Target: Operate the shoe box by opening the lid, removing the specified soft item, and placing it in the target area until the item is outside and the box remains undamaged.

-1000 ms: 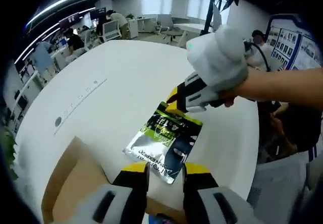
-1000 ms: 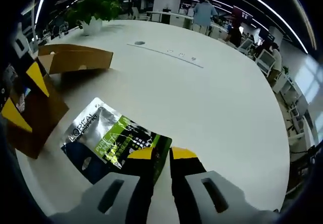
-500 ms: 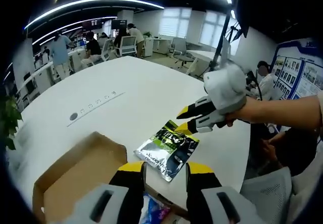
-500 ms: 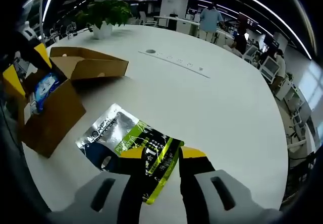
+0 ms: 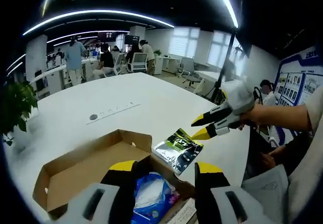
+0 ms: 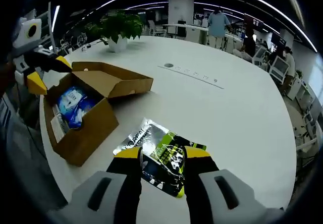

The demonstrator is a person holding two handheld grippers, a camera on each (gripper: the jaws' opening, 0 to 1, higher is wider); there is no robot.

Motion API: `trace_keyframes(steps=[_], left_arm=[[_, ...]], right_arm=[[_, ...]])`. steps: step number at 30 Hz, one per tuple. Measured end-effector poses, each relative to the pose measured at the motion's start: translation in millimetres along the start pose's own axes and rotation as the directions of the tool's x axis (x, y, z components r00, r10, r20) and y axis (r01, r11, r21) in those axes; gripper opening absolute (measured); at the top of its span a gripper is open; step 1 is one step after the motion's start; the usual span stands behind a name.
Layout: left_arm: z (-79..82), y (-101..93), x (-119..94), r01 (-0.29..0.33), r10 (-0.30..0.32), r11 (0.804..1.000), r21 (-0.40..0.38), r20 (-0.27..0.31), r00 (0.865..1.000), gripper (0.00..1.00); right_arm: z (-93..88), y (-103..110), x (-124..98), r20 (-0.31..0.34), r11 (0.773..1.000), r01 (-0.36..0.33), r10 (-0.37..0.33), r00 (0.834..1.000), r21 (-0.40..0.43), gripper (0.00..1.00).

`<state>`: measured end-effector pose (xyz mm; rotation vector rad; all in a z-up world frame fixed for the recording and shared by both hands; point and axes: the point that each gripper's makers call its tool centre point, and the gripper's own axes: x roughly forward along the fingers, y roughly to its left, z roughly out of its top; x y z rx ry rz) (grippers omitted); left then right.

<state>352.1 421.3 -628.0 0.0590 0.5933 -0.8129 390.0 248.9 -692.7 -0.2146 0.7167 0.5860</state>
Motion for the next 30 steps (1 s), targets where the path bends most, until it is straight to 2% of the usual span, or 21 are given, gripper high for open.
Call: trace_keyframes(steps=[1, 10, 16, 24, 30], left_arm=[[-0.8, 3.5, -4.7, -0.009, 0.009, 1.0, 0.004, 0.015, 1.0, 0.49], [-17.8, 33.8, -35.3, -0.081, 0.082, 0.996, -0.042, 0.028, 0.996, 0.58], [-27.4, 47.9, -57.3, -0.117, 0.119, 0.992, -0.037, 0.047, 0.992, 0.63], [-48.4, 61.9, -82.3, -0.165, 0.166, 0.986, -0.021, 0.034, 0.986, 0.68], [-56.5, 70.5, -97.5, -0.198, 0.199, 0.98, -0.027, 0.045, 0.979, 0.72]], right_arm=[[4.2, 5.4, -1.4, 0.007, 1.0, -0.013, 0.013, 1.0, -0.001, 0.31], [31.3, 49.0, -4.4, 0.027, 0.994, -0.107, 0.108, 0.994, -0.029, 0.33], [45.0, 83.5, 0.5, 0.035, 0.981, -0.187, 0.189, 0.981, -0.055, 0.35], [55.4, 126.0, 18.5, 0.004, 0.957, -0.271, 0.273, 0.962, -0.1, 0.35], [57.5, 148.8, 38.1, -0.013, 0.941, -0.32, 0.321, 0.947, -0.114, 0.35]])
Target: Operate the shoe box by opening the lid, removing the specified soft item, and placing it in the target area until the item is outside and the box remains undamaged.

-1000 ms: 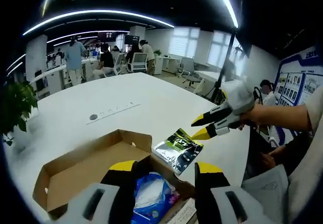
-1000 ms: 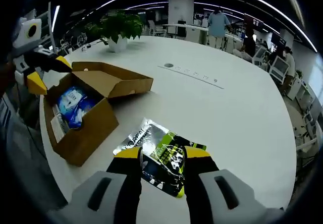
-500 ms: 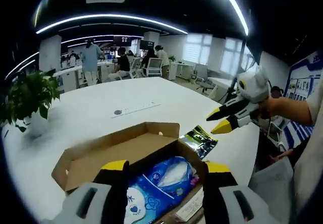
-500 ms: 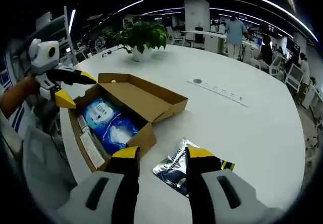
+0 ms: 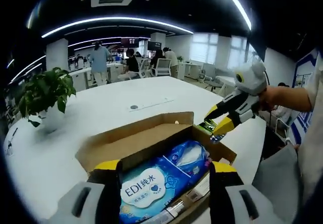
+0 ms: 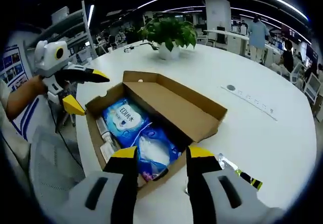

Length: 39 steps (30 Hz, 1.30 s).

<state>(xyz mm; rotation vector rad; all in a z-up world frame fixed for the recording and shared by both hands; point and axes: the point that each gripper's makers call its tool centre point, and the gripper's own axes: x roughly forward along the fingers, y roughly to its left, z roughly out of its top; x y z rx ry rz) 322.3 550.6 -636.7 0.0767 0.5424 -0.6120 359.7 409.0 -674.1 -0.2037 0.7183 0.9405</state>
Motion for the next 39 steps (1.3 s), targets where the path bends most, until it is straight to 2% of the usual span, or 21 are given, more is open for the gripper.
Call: trace_keyframes(steps=[3, 11, 18, 27, 35, 39], left_arm=[[-3.1, 5.8, -6.0, -0.014, 0.015, 1.0, -0.009, 0.007, 1.0, 0.74], [-8.7, 14.3, -19.9, -0.042, 0.042, 0.999, -0.012, 0.023, 0.999, 0.79], [-14.5, 18.0, -27.5, -0.052, 0.053, 0.998, -0.032, 0.031, 0.998, 0.83], [-17.3, 24.7, -39.4, -0.065, 0.07, 0.996, -0.064, 0.073, 0.995, 0.9], [-20.4, 21.4, -46.0, -0.06, 0.064, 0.997, -0.05, 0.09, 0.994, 0.99], [-23.1, 17.1, -47.4, -0.038, 0.041, 0.998, -0.042, 0.086, 0.995, 1.0]], right_arm=[[-0.1, 6.3, 16.9, -0.012, 0.999, -0.032, 0.032, 0.999, -0.002, 0.35], [-0.1, 19.9, 41.7, -0.051, 0.996, -0.092, 0.091, 0.995, -0.01, 0.33], [-0.8, 26.8, 61.8, -0.075, 0.993, -0.117, 0.117, 0.99, 0.003, 0.33], [-2.0, 35.4, 86.4, -0.105, 0.988, -0.149, 0.153, 0.983, 0.049, 0.31], [-7.0, 40.4, 103.7, -0.144, 0.984, -0.161, 0.17, 0.975, 0.072, 0.3], [-9.9, 45.6, 112.3, -0.156, 0.98, -0.173, 0.187, 0.97, 0.096, 0.28]])
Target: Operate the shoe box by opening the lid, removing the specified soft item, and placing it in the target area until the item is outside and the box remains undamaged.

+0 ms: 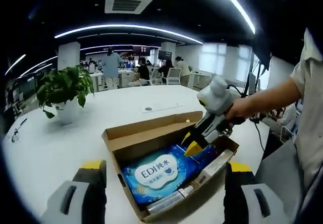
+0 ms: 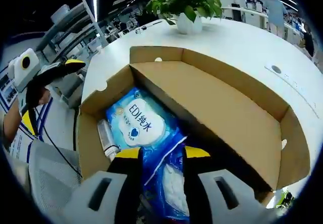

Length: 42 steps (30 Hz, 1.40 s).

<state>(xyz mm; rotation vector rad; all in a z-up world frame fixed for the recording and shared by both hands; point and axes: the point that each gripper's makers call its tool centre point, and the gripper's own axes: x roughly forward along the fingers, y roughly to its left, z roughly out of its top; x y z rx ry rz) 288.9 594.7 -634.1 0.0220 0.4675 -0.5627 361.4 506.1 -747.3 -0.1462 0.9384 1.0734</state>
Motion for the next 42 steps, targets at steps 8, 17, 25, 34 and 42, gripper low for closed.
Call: trace_keyframes(steps=[8, 17, 25, 34, 42], left_arm=[[-4.0, 3.6, -2.2, -0.011, 0.012, 1.0, 0.01, -0.008, 1.0, 1.0], [-8.8, 7.1, -2.1, -0.03, 0.03, 0.999, -0.011, -0.02, 0.999, 0.98], [-11.2, 9.1, 0.3, -0.035, 0.034, 0.999, -0.02, -0.029, 0.999, 0.93], [-16.5, 4.7, 16.6, -0.007, 0.007, 1.0, 0.0, -0.06, 0.998, 0.86], [-18.1, 5.0, 17.6, -0.01, 0.01, 1.0, -0.007, -0.058, 0.998, 0.85]], right_arm=[[8.4, -6.9, 11.3, 0.049, 0.988, 0.034, -0.042, 0.998, 0.149, 0.14], [9.8, -9.5, 7.6, 0.09, 0.983, 0.068, -0.084, 0.992, 0.17, 0.03], [16.9, -3.1, -9.4, 0.155, 0.981, 0.075, -0.103, 0.982, 0.179, 0.0], [18.4, 2.4, -23.5, 0.177, 0.987, 0.122, -0.14, 0.974, 0.106, 0.0], [17.0, 0.5, -24.4, 0.172, 0.99, 0.138, -0.139, 0.975, 0.02, 0.02]])
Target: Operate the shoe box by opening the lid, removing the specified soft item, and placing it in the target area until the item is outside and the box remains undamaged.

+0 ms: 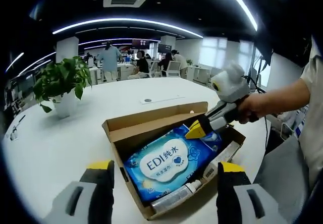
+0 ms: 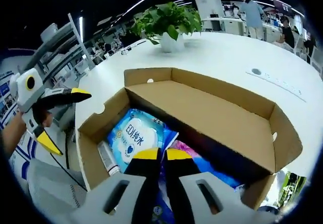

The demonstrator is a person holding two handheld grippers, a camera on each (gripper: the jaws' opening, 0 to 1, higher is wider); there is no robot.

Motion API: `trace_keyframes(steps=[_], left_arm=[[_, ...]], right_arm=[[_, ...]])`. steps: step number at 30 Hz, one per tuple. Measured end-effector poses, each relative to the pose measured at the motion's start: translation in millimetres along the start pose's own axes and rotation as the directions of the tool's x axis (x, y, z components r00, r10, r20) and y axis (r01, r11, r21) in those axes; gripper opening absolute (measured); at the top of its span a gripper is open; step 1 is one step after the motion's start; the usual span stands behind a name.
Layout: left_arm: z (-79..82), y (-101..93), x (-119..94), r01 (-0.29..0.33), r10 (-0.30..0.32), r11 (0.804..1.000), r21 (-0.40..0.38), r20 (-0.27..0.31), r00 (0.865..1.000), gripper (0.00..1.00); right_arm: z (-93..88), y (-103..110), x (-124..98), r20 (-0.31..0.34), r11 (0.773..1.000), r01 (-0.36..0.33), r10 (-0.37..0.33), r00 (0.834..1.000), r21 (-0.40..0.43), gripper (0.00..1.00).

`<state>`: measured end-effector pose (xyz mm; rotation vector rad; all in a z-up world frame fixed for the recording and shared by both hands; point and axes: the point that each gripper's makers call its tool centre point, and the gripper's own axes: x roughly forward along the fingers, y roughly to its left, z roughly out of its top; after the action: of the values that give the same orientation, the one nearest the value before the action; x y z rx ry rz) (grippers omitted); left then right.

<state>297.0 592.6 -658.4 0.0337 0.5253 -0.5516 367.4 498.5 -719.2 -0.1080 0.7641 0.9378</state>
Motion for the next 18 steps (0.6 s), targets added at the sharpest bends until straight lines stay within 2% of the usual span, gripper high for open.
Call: trace_keyframes(steps=[4, 7, 8, 12, 15, 18], left_arm=[[-1.7, -0.7, -1.3, 0.0, 0.0, 1.0, -0.01, 0.004, 1.0, 0.85], [-3.4, -1.3, -1.8, 0.0, 0.0, 1.0, -0.016, 0.005, 1.0, 0.85], [-4.1, -1.8, -2.0, 0.002, -0.002, 1.0, -0.018, 0.005, 1.0, 0.85], [-6.0, -1.7, -1.9, 0.001, -0.001, 1.0, -0.019, -0.001, 1.0, 0.85], [-4.7, -1.3, -2.3, -0.001, 0.001, 1.0, -0.023, 0.005, 1.0, 0.84], [-3.3, -1.3, -3.2, -0.004, 0.004, 1.0, -0.022, 0.005, 1.0, 0.84]], right_arm=[[-1.0, -0.1, 2.9, -0.009, 0.996, 0.016, -0.017, 1.0, -0.089, 0.04], [-2.5, 0.6, 4.8, -0.013, 0.995, 0.006, -0.007, 1.0, -0.097, 0.02], [-3.8, 1.7, 5.6, -0.018, 0.996, -0.009, 0.008, 1.0, -0.093, 0.02], [-9.0, -2.9, 9.6, -0.039, 1.0, -0.023, 0.023, 0.999, 0.009, 0.02], [-13.0, -3.2, 14.5, -0.054, 0.999, -0.031, 0.033, 0.998, 0.044, 0.03], [-18.5, -4.5, 20.1, -0.08, 0.999, -0.015, 0.018, 0.997, 0.036, 0.03]])
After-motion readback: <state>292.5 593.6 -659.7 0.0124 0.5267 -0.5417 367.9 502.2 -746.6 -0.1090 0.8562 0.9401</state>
